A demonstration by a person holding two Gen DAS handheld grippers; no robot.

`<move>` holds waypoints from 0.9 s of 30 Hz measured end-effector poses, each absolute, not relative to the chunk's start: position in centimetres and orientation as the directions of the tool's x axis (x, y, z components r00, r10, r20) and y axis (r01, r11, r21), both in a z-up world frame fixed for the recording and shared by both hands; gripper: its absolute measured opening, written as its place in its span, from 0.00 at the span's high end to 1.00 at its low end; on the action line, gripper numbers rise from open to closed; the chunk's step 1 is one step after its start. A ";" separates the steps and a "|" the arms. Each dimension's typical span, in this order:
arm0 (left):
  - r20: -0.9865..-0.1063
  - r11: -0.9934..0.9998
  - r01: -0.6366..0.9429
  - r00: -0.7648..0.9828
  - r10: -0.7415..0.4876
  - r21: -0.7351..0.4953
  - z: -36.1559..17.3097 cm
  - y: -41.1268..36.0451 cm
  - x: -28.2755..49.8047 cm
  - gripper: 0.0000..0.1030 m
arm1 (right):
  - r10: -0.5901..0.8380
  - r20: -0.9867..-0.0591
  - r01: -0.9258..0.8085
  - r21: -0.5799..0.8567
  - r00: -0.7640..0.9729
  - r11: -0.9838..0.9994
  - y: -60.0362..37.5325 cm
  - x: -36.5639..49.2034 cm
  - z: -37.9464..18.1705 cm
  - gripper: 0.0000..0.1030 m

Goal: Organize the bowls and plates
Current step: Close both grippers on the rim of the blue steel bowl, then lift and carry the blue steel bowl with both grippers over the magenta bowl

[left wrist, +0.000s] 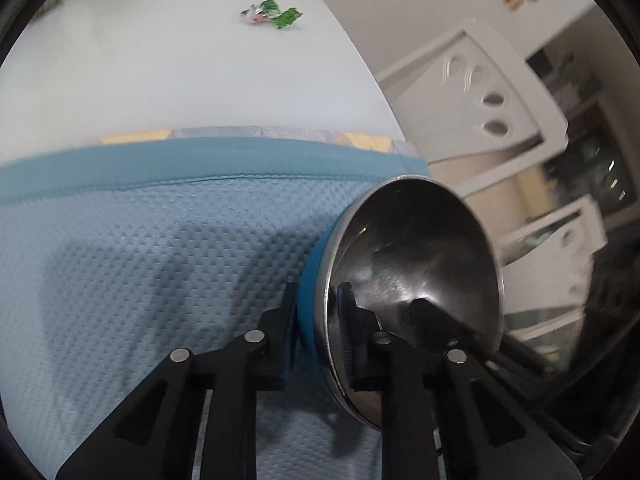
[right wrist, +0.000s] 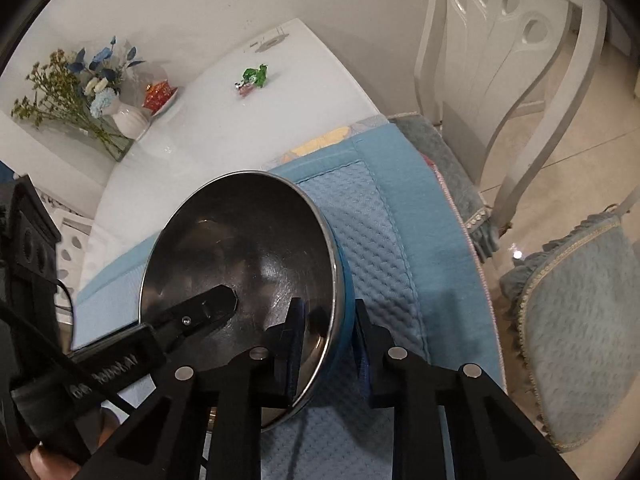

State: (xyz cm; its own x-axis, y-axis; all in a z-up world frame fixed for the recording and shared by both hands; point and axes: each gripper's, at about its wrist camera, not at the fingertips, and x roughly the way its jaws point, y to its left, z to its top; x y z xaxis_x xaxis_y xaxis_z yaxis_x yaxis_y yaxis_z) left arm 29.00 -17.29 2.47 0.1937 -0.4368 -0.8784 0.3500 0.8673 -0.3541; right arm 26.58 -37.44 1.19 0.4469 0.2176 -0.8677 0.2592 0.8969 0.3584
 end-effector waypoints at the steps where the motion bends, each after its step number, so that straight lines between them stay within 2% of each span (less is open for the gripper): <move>1: -0.876 0.865 0.359 0.201 -0.438 -0.350 2.8 -17.2 28.7 0.86 | 0.212 -0.870 0.260 0.352 0.445 0.899 -37.4 26.4 1.3 0.79; 6: -0.864 0.854 0.390 0.226 -0.450 -0.343 5.0 -16.7 27.4 0.86 | 0.232 -0.856 0.269 0.384 0.462 0.883 -37.6 25.1 3.2 0.79; 14: -0.818 0.836 0.422 0.297 -0.492 -0.350 10.8 -14.0 23.0 0.85 | 0.233 -0.815 0.229 0.402 0.530 0.887 -36.1 21.8 9.8 0.79; 19: -0.780 0.834 0.417 0.355 -0.516 -0.362 14.8 -11.7 19.3 0.85 | 0.212 -0.794 0.172 0.367 0.570 0.914 -33.9 18.7 14.4 0.79; 22: -0.750 0.819 0.390 0.359 -0.556 -0.420 16.7 -9.7 17.2 0.84 | 0.212 -0.789 0.158 0.362 0.576 0.919 -32.5 16.7 16.6 0.79; 27: -0.717 0.831 0.344 0.423 -0.554 -0.438 19.6 -6.2 12.9 0.85 | 0.263 -0.773 0.111 0.393 0.577 0.913 -29.7 13.1 19.5 0.79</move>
State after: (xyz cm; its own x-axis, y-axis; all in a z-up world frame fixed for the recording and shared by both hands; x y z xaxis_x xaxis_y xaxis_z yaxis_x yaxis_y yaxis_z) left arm 12.86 -6.18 19.62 0.4235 -0.5535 -0.7171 0.3438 0.8306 -0.4381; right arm 13.05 -29.71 19.51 0.5772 0.2628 -0.7732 0.1111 0.9128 0.3931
